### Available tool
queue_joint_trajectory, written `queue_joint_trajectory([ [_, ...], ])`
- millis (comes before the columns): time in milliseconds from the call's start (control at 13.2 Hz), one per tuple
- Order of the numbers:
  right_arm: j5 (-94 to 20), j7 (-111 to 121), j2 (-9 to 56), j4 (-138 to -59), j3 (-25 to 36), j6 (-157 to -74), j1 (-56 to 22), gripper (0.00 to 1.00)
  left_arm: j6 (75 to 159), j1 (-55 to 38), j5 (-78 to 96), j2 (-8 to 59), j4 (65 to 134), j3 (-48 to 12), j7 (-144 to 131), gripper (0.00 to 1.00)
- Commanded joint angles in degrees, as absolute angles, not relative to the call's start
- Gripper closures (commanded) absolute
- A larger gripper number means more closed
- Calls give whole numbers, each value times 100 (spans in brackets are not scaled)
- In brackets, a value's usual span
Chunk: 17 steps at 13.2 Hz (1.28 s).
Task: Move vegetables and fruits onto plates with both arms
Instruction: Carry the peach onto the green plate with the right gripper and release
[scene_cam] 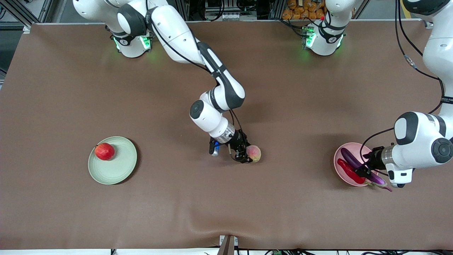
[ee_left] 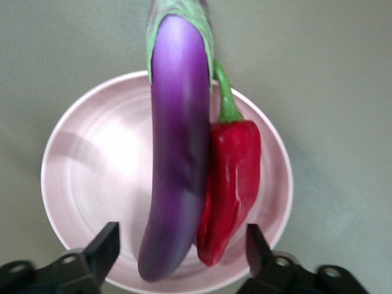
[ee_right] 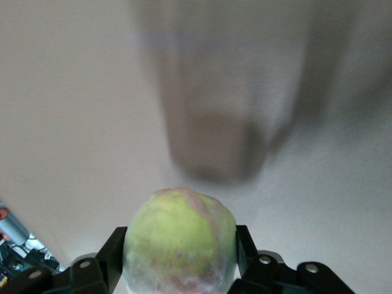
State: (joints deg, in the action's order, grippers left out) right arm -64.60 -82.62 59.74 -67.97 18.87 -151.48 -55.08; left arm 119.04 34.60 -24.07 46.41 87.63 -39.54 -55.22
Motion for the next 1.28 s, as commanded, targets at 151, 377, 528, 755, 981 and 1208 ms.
queue_joint_trajectory([
  [151,-5608,-7782,4967,-7022,2301,-12863,-4852,80,10856,3155,-2408,4097,8341,-4270,-5319,0],
  [377,-5634,-6876,4764,-7224,2968,-11465,-4772,84,10635,3181,-2330,3465,8323,-4535,-4310,0],
  [528,-5616,-6357,4554,-7583,3373,-10936,-4781,96,10530,3217,-2259,3052,8315,-4640,-3703,0],
  [755,-5616,-4638,3931,-8715,3813,-10732,-4755,98,10013,3208,-2189,2454,8105,-4710,-2806,0],
  [981,-5607,-3064,3753,-9342,4392,-10373,-4746,98,9397,3217,-1523,2294,7692,-4851,-2742,0],
  [1208,-5328,-1877,3797,-9343,4649,-9757,-4143,98,9316,3208,-1231,1891,7603,-4869,-2751,0],
])
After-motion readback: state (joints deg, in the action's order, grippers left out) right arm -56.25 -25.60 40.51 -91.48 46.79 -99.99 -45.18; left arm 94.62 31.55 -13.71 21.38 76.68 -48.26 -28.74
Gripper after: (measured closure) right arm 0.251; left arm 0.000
